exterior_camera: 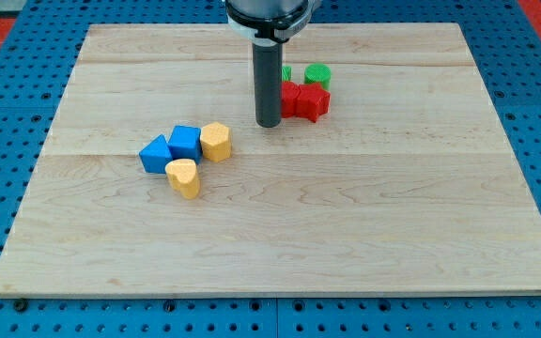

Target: Move the yellow blocks to the bottom center

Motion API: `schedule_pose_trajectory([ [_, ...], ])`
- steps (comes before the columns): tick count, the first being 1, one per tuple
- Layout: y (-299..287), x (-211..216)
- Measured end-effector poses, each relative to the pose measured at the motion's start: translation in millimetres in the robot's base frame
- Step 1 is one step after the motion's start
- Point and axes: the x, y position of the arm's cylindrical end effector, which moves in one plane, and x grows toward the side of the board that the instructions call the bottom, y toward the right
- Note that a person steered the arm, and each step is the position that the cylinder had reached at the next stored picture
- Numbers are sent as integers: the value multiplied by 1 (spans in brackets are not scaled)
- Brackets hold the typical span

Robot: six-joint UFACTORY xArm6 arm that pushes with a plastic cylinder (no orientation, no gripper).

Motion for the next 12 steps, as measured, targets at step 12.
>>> schedule_pose_trajectory([
  [12, -76, 91],
])
